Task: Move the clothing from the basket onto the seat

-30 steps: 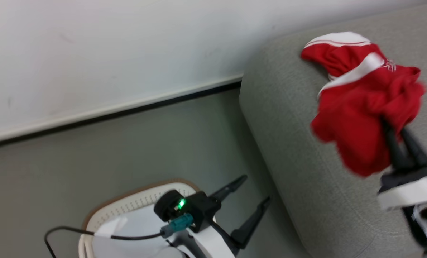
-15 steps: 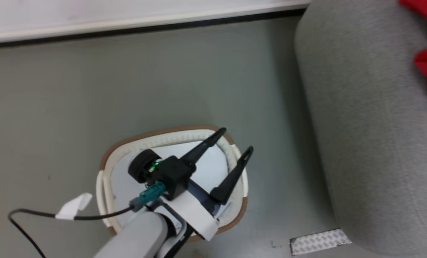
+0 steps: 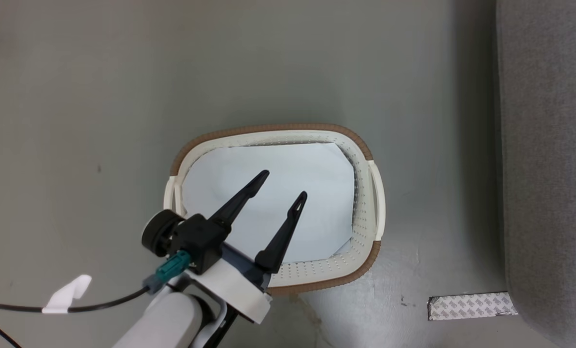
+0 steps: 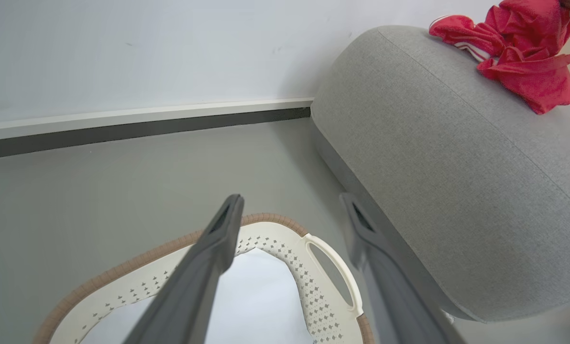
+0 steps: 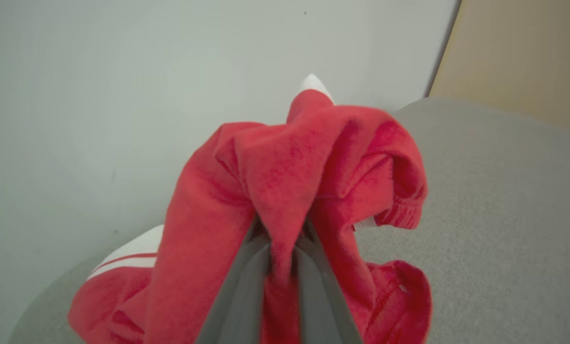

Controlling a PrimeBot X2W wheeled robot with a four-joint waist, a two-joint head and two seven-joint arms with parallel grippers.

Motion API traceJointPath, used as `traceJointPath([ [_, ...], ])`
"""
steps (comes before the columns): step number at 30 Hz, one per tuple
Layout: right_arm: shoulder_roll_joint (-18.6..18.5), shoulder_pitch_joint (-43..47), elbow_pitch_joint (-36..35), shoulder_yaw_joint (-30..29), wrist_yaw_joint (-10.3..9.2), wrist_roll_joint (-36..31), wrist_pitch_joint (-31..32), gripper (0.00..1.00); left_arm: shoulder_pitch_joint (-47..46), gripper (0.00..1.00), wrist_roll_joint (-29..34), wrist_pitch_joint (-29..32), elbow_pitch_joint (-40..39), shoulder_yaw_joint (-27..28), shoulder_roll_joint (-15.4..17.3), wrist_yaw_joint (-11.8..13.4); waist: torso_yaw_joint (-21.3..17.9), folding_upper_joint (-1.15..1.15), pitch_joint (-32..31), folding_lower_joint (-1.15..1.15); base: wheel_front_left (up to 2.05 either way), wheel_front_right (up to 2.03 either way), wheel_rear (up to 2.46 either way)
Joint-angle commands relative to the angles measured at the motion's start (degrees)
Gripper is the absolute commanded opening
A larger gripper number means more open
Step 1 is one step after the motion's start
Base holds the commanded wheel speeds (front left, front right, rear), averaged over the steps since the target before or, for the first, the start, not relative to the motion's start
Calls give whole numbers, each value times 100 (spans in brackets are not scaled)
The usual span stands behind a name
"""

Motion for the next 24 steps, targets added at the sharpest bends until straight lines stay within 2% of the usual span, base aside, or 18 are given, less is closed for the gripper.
traceJointPath([
  [1, 33, 39, 52, -89, -15, -101, -63, 0, 59, 100, -29, 1, -36, 8, 63, 27, 27, 0, 37, -1, 0, 0, 0],
  [6, 259, 70, 473, -616, -15, -692, -348, 0, 171, 100, -68, 27, -75, 52, 132, 95, -58, 0, -83, -1, 0, 0, 0],
  [7, 282, 78, 534, -654, -15, -803, -417, 17, 183, 100, -81, 28, -78, 59, 143, 103, -80, 0, -131, -1, 0, 0, 0],
  [8, 303, 76, 606, -668, -15, -910, -459, 43, 196, 100, -88, 36, -82, 68, 150, 125, -103, 0, -181, -1, 0, 0, 0],
  [9, 320, 69, 679, -659, -15, -993, -509, 96, 208, 100, -102, 46, -79, 78, 159, 133, -128, 0, -234, -1, 0, 0, 0],
  [10, 320, 77, 724, -627, -15, -1063, -579, 100, 221, 100, -120, 39, -77, 85, 168, 143, -158, 0, -297, -1, 0, 0, 0],
  [13, 288, 184, 888, -441, -15, -1340, -761, 100, 286, 100, -194, -17, -37, 105, 141, 164, -236, 0, -548, -1, 0, 0, 0],
  [19, 334, 668, 1116, 315, -15, -1487, -1282, 100, 551, 100, -418, -228, 184, 220, 26, 253, -345, 0, -1326, -1, 0, 0, 0],
  [23, 484, 1193, 999, 956, -15, -1185, -1461, 100, 891, 100, -653, -395, 350, 389, -24, 363, -395, 0, -1930, -1, 0, 0, 0],
  [24, 608, 1530, 826, 1326, -15, -1016, -1484, 100, 1113, 100, -695, -468, 429, 476, -29, 428, -409, 0, -2227, -1, 0, 0, 0],
])
